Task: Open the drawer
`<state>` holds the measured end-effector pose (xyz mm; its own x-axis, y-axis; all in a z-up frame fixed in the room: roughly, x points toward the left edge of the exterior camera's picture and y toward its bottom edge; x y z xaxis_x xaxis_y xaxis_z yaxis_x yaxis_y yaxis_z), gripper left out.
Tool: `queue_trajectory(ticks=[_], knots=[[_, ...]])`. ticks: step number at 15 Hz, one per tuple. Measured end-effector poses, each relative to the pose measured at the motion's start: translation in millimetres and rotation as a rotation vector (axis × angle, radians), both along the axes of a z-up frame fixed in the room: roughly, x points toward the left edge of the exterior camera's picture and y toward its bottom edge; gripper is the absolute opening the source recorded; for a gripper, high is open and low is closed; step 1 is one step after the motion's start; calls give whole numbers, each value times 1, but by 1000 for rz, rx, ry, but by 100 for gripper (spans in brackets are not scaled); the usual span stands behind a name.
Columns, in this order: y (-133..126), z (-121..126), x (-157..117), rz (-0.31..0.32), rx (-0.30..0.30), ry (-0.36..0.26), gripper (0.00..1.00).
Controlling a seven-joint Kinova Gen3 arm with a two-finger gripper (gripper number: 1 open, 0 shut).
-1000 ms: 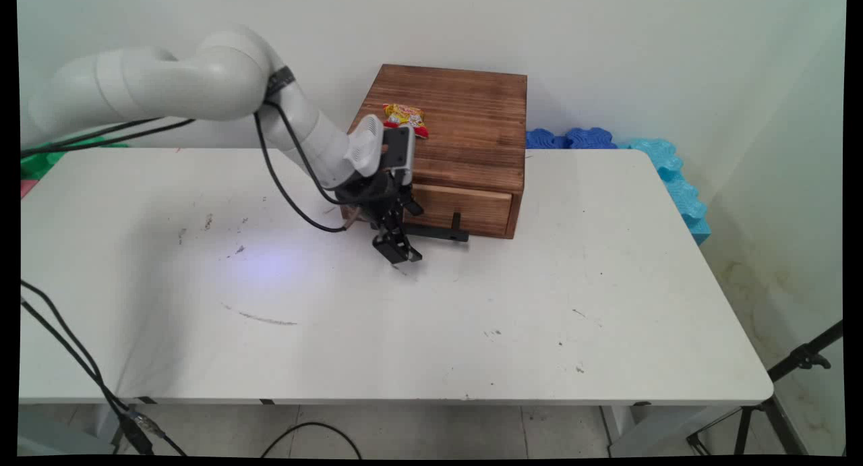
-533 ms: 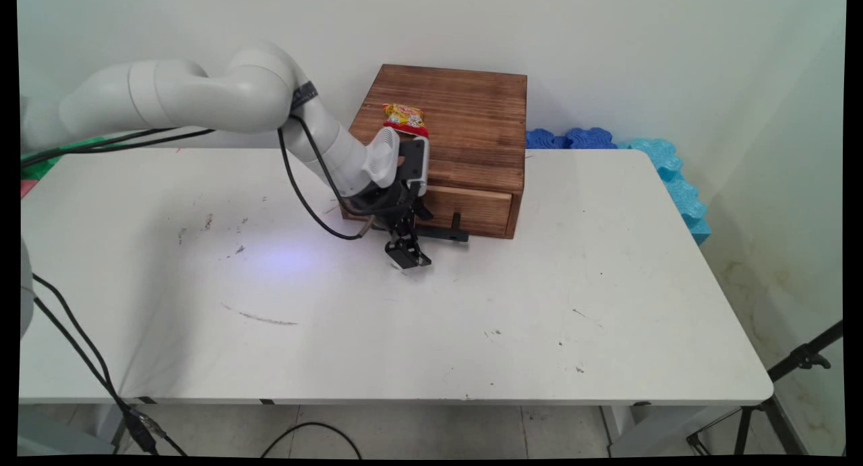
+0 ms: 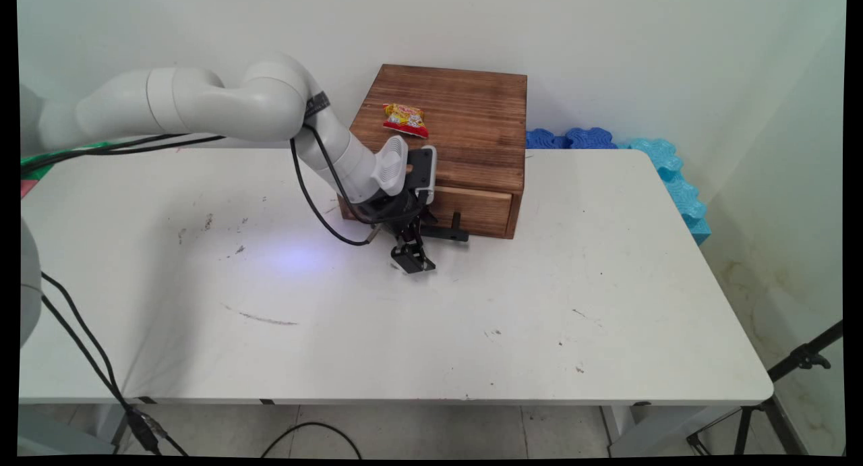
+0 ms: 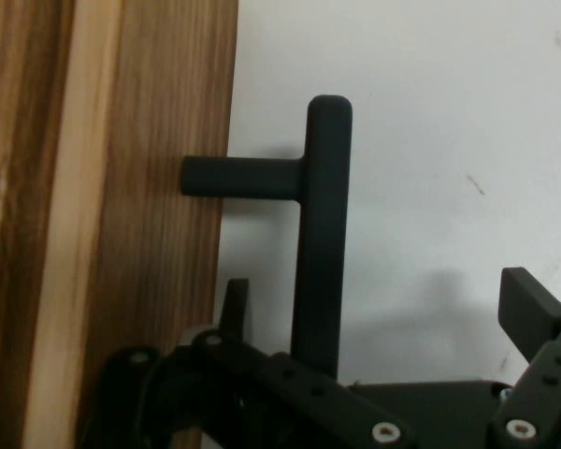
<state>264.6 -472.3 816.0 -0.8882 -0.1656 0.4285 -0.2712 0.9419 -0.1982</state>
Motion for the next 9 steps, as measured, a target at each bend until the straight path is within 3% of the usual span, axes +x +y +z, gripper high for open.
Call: queue_trajectory(ticks=[9], knots=[[2, -3, -5, 12, 13, -2, 100]])
